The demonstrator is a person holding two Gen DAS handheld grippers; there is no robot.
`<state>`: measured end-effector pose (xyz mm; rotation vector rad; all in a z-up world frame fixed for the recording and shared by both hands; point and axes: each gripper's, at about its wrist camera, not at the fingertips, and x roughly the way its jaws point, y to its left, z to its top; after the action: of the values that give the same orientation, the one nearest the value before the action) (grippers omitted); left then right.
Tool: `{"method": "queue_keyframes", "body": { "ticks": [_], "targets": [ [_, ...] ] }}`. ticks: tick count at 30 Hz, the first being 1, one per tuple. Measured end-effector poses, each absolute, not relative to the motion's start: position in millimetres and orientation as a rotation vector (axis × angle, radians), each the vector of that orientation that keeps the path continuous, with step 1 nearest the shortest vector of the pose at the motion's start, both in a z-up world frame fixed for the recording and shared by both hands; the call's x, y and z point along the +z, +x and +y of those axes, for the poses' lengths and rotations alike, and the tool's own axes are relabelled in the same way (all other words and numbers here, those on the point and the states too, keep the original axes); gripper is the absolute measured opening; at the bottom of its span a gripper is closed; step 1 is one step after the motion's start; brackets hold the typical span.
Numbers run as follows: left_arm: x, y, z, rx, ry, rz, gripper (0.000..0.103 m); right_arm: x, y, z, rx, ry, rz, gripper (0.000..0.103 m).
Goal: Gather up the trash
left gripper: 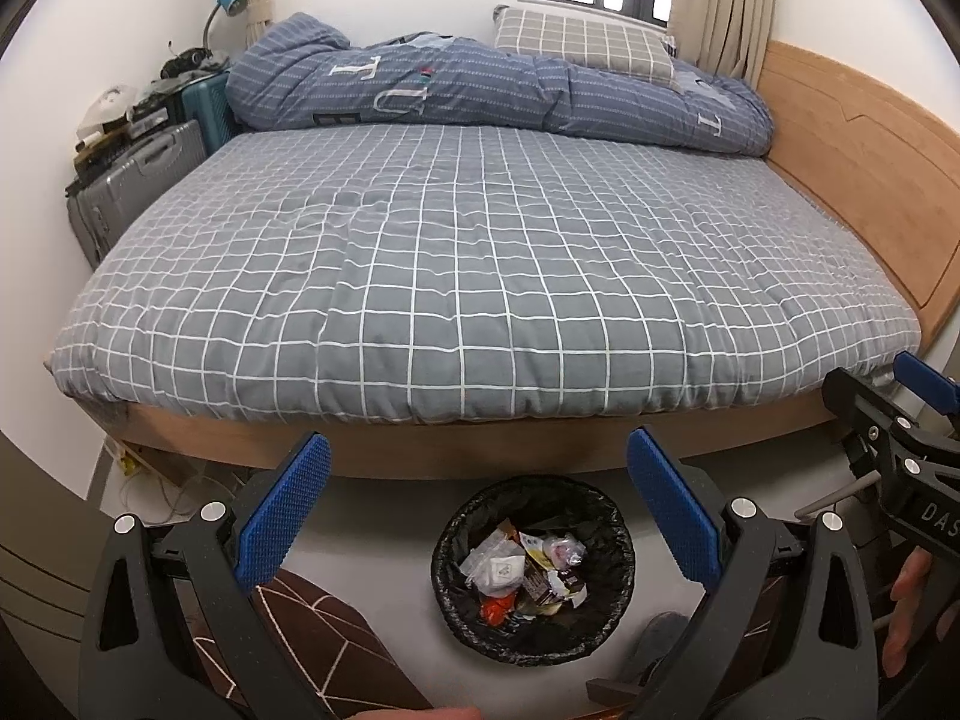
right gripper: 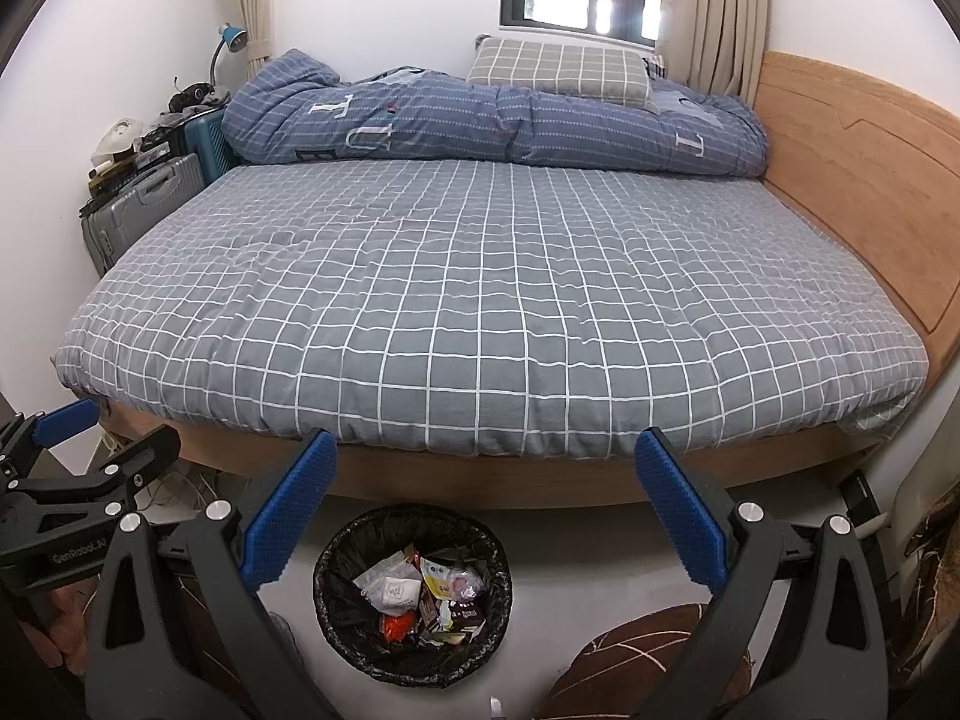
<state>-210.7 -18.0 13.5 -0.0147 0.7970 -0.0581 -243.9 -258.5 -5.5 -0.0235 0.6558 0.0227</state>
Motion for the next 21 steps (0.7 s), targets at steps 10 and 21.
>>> {"method": "queue_keyframes", "body": {
  "ticks": [10, 21],
  "targets": [
    [9.6, -212.0, -15.7, -0.033, -0.021, 0.791, 0.097, -9.0, -242.4, -258.9, 0.023, -0.026, 0.660, 0.095],
    [11.5, -214.4, -10.9, -0.026, -0.033, 0.790, 0.097, -12.3, -242.3, -257.5, 0.028, -0.035, 0.659, 0.095]
  ]
}}
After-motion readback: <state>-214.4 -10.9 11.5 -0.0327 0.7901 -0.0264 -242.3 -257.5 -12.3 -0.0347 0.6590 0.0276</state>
